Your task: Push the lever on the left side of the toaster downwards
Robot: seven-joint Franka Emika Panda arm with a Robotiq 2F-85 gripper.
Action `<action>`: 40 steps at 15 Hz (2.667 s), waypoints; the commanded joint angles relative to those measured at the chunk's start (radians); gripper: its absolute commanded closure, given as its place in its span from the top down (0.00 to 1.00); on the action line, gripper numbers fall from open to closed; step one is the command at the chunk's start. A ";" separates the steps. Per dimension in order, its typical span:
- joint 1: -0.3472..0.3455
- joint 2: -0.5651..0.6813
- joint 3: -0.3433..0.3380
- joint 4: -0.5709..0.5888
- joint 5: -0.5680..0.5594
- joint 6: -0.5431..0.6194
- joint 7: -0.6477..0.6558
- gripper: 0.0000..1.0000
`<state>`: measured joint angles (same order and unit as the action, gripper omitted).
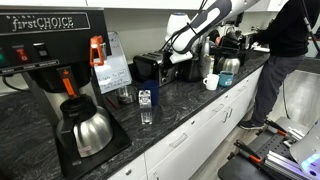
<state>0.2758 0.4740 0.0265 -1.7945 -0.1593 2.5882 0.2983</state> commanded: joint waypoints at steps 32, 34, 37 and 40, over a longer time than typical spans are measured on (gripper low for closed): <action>-0.033 -0.174 0.007 -0.103 0.084 0.075 0.023 0.00; -0.035 -0.224 0.006 -0.164 0.076 0.092 0.035 0.00; -0.034 -0.307 0.008 -0.262 0.064 0.113 0.065 0.00; -0.038 -0.410 0.015 -0.367 0.042 0.123 0.115 0.00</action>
<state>0.2508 0.1614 0.0295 -2.0527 -0.0926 2.6755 0.3641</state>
